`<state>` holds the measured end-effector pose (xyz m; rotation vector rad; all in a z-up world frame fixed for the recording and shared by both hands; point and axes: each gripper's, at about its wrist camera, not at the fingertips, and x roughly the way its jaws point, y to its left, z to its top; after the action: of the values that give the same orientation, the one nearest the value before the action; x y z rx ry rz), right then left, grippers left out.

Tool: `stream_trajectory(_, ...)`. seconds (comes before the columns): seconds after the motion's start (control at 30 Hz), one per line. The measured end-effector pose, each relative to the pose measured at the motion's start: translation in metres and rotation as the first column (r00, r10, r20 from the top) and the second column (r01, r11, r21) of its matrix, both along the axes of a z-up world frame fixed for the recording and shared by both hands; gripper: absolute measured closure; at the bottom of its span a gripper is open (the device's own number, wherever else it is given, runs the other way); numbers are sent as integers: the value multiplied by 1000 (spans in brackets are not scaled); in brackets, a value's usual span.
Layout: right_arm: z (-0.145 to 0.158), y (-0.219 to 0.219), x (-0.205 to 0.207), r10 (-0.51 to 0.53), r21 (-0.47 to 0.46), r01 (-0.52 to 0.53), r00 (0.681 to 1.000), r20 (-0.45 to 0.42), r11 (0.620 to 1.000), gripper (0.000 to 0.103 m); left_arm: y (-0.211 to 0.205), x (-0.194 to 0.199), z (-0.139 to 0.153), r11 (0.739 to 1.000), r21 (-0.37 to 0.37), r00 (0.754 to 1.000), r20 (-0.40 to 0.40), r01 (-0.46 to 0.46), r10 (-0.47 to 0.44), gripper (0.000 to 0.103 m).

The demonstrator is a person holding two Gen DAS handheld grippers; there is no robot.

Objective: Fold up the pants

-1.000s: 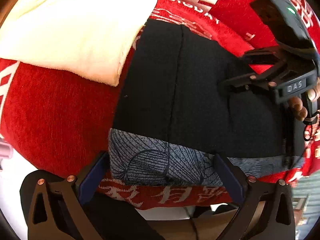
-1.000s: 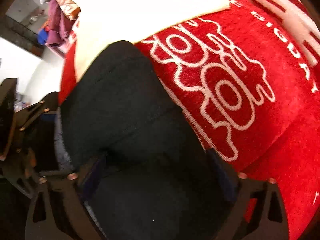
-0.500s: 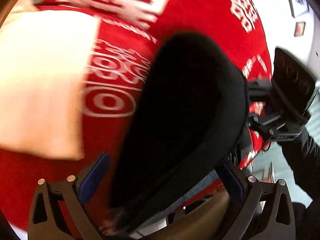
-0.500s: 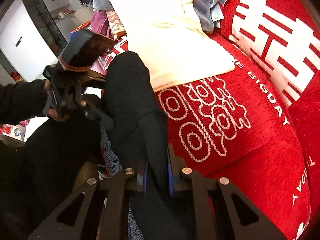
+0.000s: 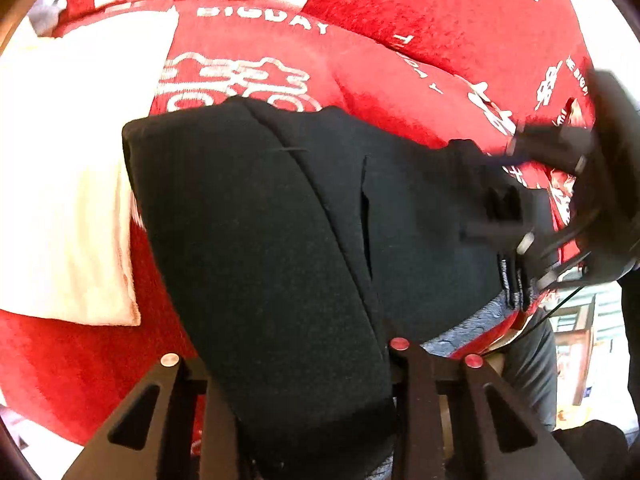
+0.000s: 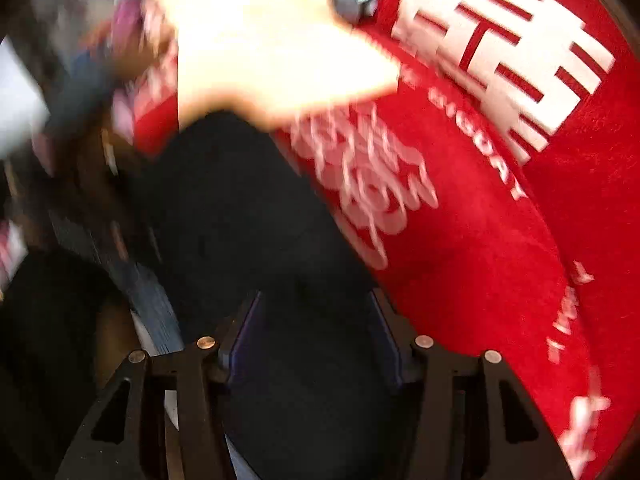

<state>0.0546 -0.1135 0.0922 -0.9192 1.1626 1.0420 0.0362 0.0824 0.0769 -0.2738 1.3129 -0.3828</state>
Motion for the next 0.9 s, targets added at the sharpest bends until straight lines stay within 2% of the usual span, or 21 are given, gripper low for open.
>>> stream_trajectory(0.03,-9,-8,-6,27,-55,-27,1000,-3,998,46,-3,-1,9,1000,14,1000,12,6,-6,73)
stream_trajectory(0.1,-31,-28,-21,52,-135,-62,996,-79,989,46,-15,-2,20,1000,22,1000,28,13,-14,75)
stream_trajectory(0.13,-36,-33,-27,64,-132,-74,995,-79,988,44,-18,-4,27,1000,23,999,38,21,-22,75)
stream_trajectory(0.17,-34,-36,-33,84,-77,-86,996,-35,993,41,-24,-5,36,999,33,998,51,34,-35,75)
stream_trajectory(0.27,-38,-35,-27,40,-8,-40,999,-22,999,33,-43,-5,60,995,72,994,85,67,-73,76)
stream_trajectory(0.3,-39,-34,-25,39,2,-39,999,-18,999,30,-47,-5,66,994,87,993,91,73,-81,76)
stream_trajectory(0.43,-34,-35,-21,39,-21,-39,999,0,999,28,-68,-1,81,985,155,992,92,73,-88,76)
stream_trajectory(0.47,-28,-40,-19,23,-39,-23,1000,4,999,28,-74,-1,86,984,161,991,96,74,-90,76)
stream_trajectory(0.5,-16,-48,-21,6,-19,-5,1000,14,1000,28,-79,-2,92,982,169,990,103,82,-100,76)
stream_trajectory(0.6,25,-93,-27,-56,111,52,998,41,992,22,-112,-1,117,969,213,977,139,129,-161,76)
stream_trajectory(0.67,38,-125,-31,-103,125,95,993,54,988,22,-141,3,130,959,229,966,158,165,-203,76)
stream_trajectory(0.73,39,-157,-36,-151,112,142,985,81,984,22,-178,10,140,948,242,954,168,206,-250,76)
stream_trajectory(0.83,23,-195,-34,-252,71,246,963,96,967,22,-229,17,145,925,272,933,165,267,-318,77)
stream_trajectory(0.9,6,-223,-25,-338,46,335,934,111,941,22,-267,21,143,903,298,918,155,310,-366,77)
